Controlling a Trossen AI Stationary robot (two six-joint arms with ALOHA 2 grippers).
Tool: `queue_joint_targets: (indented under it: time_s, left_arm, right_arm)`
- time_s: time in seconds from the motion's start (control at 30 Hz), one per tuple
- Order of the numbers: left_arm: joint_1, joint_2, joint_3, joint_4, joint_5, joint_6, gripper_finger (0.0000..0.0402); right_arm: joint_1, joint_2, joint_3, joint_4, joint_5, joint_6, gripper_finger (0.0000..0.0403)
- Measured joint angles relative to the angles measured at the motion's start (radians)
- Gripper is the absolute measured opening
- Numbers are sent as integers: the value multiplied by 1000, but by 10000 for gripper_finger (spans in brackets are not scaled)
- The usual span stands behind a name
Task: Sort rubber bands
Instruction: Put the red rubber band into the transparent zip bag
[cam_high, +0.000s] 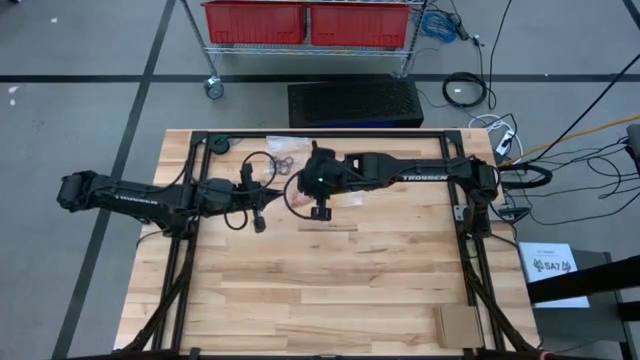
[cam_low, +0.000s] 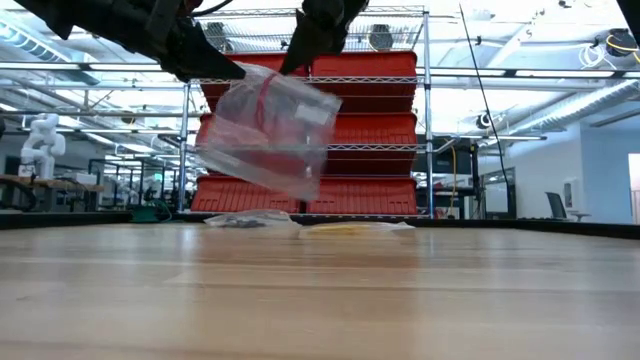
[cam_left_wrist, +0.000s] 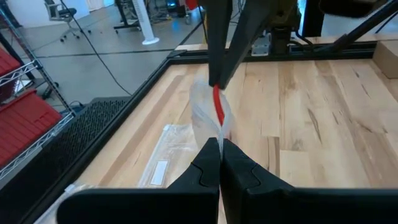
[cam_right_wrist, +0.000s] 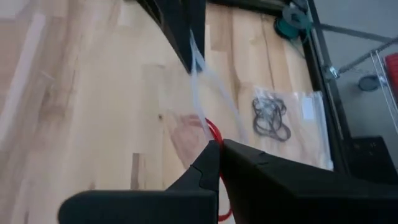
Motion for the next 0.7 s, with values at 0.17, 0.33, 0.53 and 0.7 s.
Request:
queue_joint_targets:
  time_s: [0.17, 0.33, 0.53, 0.7]
  left_arm:
    - [0, 0, 0, -1, 0, 0, 0]
    - [0, 0, 0, -3, 1, 0, 0]
    - [0, 0, 0, -3, 1, 1, 0]
    - [0, 0, 0, -2, 1, 1, 0]
  right_arm:
    - [-14, 0, 13, -6, -10, -10, 0]
    - [-24, -1, 15, -3, -44, -18, 0]
    - [-29, -1, 15, 3, -66, -34, 0]
    - [-30, 5, 15, 12, -92, -33, 0]
